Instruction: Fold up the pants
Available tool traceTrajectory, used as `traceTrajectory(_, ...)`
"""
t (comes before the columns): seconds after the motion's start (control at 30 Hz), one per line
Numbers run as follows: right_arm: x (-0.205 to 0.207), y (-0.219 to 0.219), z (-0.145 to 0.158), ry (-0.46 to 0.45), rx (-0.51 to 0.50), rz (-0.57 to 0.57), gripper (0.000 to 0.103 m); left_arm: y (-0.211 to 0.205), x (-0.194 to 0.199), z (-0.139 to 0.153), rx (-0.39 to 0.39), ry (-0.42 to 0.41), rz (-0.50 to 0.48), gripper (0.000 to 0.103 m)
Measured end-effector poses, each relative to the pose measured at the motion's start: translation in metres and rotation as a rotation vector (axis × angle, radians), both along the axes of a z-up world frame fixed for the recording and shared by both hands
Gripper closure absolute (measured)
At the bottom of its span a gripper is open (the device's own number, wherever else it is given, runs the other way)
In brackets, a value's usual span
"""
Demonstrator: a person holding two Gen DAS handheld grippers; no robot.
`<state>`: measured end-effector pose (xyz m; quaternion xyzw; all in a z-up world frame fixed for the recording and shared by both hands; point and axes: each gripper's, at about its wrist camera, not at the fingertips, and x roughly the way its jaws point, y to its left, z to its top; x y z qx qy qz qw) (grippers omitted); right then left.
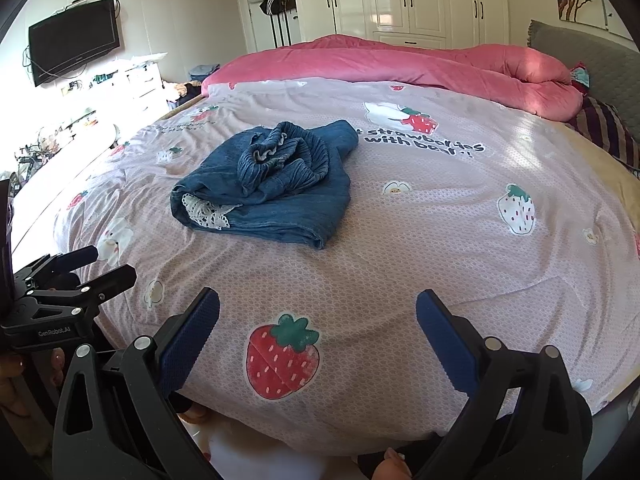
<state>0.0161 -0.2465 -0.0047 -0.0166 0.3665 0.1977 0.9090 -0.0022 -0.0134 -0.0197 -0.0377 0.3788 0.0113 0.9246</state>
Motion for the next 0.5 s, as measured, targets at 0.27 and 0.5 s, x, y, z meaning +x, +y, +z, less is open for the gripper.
traceTrajectory(0.27, 0.0004, 0.0007, -0.0001, 0.0, 0.0, 0.0, 0.005, -0.0009, 0.0004, -0.0007, 0.009, 0.001, 0.001, 0.01)
traceTrajectory(0.5, 0.0008, 0.0004, -0.0003, 0.002, -0.002, -0.005, 0.005, -0.0031, -0.001, 0.0, 0.03, -0.003, 0.0, 0.01)
